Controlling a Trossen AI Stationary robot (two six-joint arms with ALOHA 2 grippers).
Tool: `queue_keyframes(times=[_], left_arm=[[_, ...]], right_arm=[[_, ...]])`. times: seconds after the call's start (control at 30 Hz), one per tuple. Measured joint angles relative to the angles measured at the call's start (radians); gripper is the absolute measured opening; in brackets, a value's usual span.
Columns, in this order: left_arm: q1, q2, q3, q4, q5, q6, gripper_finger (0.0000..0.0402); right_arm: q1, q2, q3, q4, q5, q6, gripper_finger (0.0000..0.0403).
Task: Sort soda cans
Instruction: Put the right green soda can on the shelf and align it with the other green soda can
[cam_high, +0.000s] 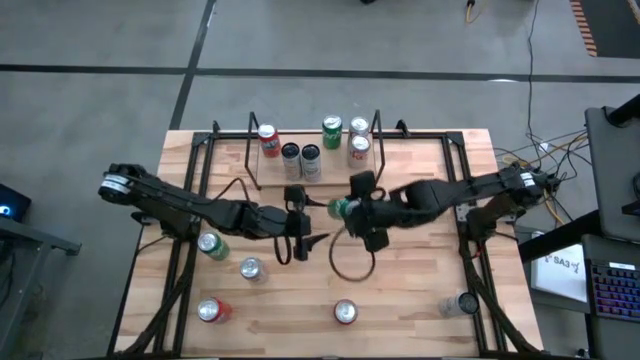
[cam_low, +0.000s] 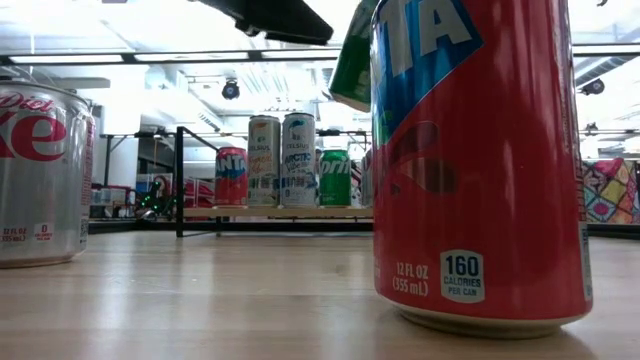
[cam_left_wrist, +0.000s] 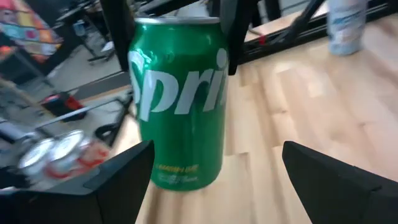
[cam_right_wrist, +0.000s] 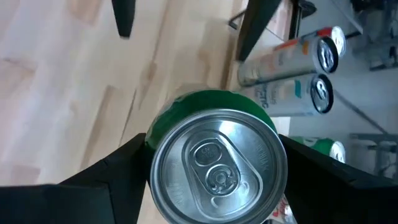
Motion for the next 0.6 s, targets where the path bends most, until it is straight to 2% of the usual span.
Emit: queue_keyframes(times=[0.1, 0.27, 0.6], left_arm=[[0.003, -0.047, 0.000, -0.030, -0.036, 0.021, 0.0339], [0.012, -0.114, 0.000, -0.047, -0.048, 0.083, 0.0339], [0.072, -0.193, -0.009, -0.047, -0.048, 0.189, 0.0339]], right_arm=[[-0.073, 0.000, 0.015, 0.000, -0.054, -0.009, 0.0284], [-0.199, 0.000, 0.029, 0.001, -0.223, -0.025, 0.0284], [-0.320, 0.093, 0.032, -0.003, -0.282, -0.105, 0.0284]])
